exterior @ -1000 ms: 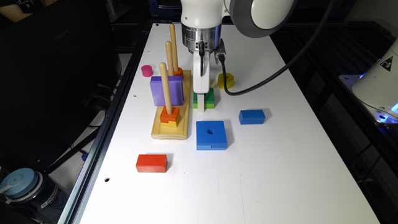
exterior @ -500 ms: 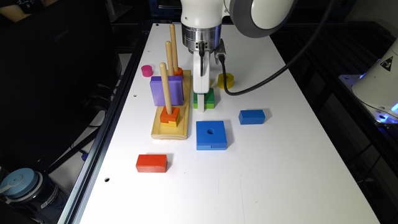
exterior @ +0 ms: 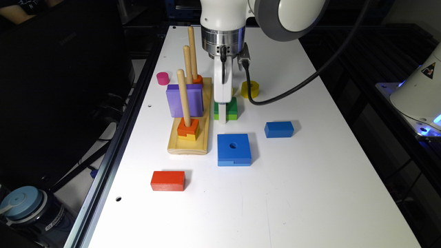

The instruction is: Pick up green block.

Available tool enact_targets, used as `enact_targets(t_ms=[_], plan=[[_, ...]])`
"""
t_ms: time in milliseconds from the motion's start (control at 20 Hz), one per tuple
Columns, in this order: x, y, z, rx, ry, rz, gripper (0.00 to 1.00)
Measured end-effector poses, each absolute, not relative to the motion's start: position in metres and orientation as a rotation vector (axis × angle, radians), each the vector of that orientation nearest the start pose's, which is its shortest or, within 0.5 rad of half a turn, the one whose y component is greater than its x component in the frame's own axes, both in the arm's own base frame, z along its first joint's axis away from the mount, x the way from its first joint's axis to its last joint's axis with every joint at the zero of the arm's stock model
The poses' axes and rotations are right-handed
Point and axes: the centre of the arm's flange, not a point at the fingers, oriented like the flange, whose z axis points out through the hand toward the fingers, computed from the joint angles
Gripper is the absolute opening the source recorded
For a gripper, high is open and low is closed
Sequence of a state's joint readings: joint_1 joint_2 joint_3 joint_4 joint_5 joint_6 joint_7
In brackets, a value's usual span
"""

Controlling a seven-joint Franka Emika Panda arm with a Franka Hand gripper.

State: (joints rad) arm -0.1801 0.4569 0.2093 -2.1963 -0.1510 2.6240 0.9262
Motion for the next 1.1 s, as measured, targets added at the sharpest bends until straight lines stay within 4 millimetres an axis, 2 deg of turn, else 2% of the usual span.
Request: enact_targets(t_ms=[300, 600, 900, 1100], plan=[[0.553, 0.023, 0.178, -2.893, 1.197, 0.027, 0.0], [0.553, 0.026, 0.222, -2.906, 1.204, 0.016, 0.0], [0.551, 0.025, 0.222, -2.906, 1.206, 0.018, 0.0], [0.552, 0.026, 0.241, -2.905, 1.209, 0.001, 0.0]])
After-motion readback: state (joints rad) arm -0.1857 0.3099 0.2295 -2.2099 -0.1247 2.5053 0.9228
